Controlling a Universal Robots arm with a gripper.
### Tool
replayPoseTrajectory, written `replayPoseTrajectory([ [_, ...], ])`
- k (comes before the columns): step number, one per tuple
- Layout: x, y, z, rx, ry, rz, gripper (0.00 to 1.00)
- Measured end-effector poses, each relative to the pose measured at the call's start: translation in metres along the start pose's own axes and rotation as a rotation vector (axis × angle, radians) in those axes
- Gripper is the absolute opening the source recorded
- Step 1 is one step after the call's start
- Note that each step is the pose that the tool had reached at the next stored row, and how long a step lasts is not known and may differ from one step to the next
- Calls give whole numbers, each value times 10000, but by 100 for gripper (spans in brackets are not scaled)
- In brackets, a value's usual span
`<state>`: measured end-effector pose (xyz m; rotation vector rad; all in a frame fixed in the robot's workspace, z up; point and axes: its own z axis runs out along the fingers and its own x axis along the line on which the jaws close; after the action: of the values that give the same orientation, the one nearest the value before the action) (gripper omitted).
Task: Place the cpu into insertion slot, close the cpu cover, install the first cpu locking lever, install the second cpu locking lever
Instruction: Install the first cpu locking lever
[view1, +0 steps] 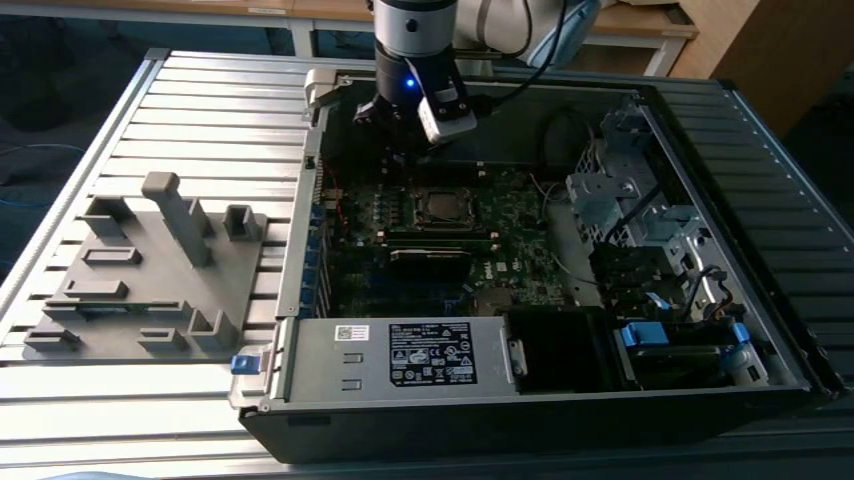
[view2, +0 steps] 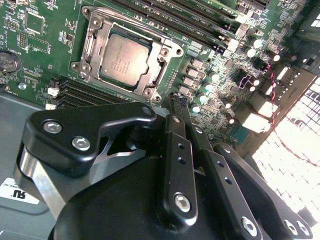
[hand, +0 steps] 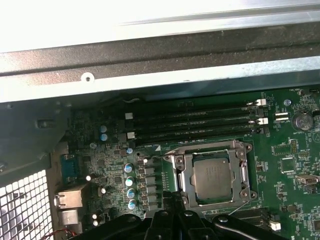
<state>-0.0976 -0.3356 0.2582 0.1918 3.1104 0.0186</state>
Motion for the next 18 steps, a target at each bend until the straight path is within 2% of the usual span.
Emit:
replayPoseTrajectory([
  [8,76,-11,0,-1,-1,0,10],
  [14,82,-13,-5,-5,0,0,10],
  [18,81,-12,-35,-5,0,1,10],
])
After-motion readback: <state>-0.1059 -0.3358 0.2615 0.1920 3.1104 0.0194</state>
